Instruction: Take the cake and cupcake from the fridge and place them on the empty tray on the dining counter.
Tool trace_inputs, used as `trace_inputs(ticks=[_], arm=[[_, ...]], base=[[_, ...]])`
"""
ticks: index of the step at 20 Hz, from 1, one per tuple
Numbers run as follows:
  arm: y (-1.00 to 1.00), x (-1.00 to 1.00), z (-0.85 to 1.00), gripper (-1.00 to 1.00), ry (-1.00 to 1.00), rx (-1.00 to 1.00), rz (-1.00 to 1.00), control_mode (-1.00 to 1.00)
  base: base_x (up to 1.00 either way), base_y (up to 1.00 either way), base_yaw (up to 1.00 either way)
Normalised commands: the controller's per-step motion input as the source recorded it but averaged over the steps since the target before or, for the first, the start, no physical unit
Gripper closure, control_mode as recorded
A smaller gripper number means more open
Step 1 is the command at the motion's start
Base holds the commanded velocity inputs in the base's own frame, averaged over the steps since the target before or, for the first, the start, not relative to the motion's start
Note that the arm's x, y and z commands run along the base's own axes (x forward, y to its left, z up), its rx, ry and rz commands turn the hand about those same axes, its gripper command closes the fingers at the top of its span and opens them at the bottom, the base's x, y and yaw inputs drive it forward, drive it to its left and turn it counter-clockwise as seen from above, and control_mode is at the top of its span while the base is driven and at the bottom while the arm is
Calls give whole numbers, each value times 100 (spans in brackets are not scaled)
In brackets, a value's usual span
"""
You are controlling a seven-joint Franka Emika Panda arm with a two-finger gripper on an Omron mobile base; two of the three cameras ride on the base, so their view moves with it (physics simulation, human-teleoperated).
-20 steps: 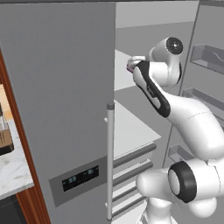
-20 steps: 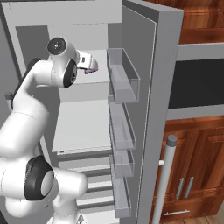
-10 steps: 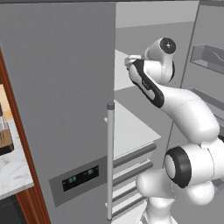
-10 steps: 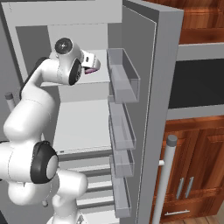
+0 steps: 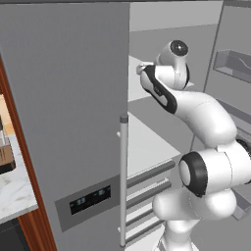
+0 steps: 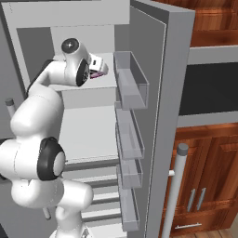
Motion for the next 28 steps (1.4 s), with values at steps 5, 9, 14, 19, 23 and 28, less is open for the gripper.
trace_inputs(ticks=[5,9,14,19,23,28], arm=[[0,26,-10,-100,3,0,0,-100],[1,29,-16,-100,3,0,0,-100],[0,24,-32,-100,11,0,0,-100],[5,30,-32,-100,5,0,0,-100],[12,38,-30,100,0,0,0,-100],[0,10,-33,100,0,0,0,-100]], base=[[0,0,0],[0,0,0],[0,0,0],[0,0,0],[0,0,0],[0,0,0]])
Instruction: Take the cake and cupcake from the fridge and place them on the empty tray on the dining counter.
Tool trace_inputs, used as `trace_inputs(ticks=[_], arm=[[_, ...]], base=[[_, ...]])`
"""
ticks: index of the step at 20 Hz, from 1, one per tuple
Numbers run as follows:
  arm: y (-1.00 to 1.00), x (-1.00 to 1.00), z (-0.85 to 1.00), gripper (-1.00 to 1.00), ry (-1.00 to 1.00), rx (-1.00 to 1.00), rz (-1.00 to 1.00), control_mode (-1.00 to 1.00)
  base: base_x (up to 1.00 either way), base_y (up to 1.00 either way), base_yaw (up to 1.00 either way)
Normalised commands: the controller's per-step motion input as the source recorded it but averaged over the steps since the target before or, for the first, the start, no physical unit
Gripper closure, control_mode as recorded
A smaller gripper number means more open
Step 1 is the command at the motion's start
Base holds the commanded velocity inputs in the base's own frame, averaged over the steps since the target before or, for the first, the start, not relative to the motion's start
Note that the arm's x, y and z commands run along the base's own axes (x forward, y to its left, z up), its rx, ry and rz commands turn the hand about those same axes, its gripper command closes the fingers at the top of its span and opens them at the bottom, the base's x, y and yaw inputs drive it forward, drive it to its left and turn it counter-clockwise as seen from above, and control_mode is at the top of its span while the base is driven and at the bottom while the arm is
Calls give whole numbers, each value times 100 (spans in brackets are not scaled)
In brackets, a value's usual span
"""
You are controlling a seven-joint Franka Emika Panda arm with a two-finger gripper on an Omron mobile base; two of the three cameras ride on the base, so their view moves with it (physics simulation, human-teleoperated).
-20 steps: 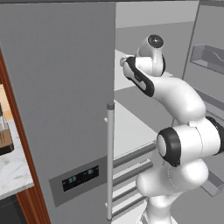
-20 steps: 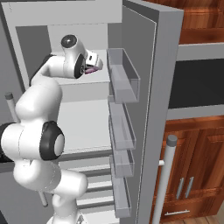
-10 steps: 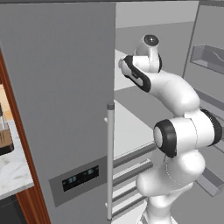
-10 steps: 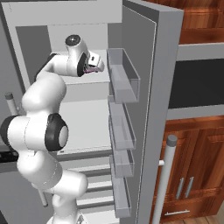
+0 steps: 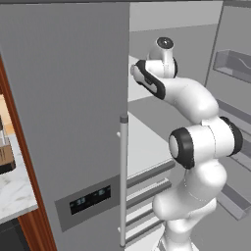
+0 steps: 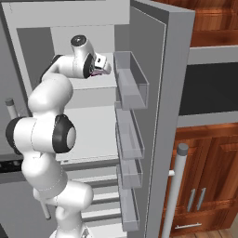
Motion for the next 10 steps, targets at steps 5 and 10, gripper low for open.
trace_inputs(ticks=[5,10], arm=[[0,-2,-24,100,0,0,0,-100],[0,-22,-7,100,-17,5,0,-100]], base=[[0,0,0],[0,0,0]])
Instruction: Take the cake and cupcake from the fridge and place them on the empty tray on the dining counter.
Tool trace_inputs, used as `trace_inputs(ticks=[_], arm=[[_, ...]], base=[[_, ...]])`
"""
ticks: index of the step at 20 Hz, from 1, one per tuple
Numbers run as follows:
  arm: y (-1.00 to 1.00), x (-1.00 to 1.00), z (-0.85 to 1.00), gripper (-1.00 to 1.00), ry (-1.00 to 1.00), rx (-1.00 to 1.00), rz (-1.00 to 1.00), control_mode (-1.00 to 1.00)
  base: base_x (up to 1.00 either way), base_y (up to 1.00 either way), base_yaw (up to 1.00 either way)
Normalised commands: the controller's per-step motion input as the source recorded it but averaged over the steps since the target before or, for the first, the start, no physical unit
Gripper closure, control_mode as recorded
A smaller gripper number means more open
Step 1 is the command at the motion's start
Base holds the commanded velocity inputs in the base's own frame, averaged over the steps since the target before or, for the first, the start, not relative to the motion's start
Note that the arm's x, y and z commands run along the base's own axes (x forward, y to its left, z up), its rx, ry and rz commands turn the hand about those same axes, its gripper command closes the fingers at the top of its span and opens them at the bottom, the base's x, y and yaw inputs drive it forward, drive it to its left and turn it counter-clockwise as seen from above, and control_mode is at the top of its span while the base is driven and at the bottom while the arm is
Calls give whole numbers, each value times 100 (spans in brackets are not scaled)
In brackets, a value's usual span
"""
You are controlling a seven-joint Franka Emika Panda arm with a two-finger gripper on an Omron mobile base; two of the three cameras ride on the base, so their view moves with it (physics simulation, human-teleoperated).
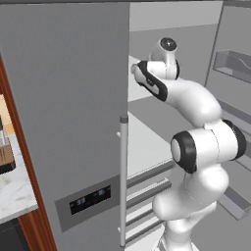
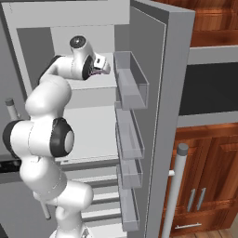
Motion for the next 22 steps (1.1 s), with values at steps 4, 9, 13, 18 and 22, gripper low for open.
trace_inputs(ticks=[4,9,13,18,22], arm=[[0,-31,5,100,-21,0,0,-100],[0,-69,25,100,-12,-5,1,-100],[0,-94,62,100,0,0,0,-100],[0,-100,21,100,-5,-3,1,-100],[0,-100,19,100,-4,-2,1,-100]], base=[[0,0,0],[0,0,0],[0,0,0],[0,0,0],[0,0,0]])
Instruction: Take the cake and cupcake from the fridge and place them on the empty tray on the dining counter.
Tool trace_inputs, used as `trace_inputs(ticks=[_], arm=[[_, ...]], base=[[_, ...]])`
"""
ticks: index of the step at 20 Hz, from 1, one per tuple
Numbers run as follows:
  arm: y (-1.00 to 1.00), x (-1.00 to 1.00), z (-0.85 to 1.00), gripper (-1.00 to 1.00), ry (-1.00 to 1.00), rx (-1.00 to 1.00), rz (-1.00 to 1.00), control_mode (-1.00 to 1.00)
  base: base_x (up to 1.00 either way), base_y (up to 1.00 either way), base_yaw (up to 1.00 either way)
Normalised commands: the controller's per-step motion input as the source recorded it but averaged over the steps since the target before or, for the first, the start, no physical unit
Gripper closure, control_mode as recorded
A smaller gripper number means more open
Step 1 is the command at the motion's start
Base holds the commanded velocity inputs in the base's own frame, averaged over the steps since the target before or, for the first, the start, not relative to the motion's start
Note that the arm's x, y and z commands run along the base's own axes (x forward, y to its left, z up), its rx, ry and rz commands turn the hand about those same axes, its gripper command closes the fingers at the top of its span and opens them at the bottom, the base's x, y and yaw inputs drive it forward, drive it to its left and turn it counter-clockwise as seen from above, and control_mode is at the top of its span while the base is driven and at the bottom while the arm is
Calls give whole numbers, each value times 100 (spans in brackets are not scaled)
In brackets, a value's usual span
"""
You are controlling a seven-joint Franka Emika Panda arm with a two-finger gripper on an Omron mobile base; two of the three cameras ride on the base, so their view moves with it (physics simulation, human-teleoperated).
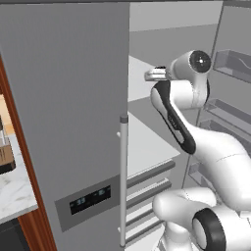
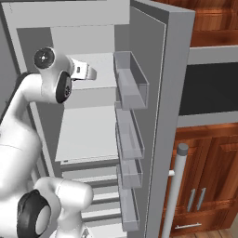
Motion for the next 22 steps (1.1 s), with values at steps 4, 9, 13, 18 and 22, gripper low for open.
trace_inputs(ticks=[4,9,13,18,22], arm=[[0,-100,18,100,-1,0,4,-100],[0,-100,16,100,0,-2,5,-100],[1,-100,35,100,0,-7,0,-100],[0,-100,25,100,2,0,0,-100],[6,-100,6,100,8,-1,2,-100]], base=[[0,0,0],[0,0,0],[0,0,0],[0,0,0],[0,0,0]])
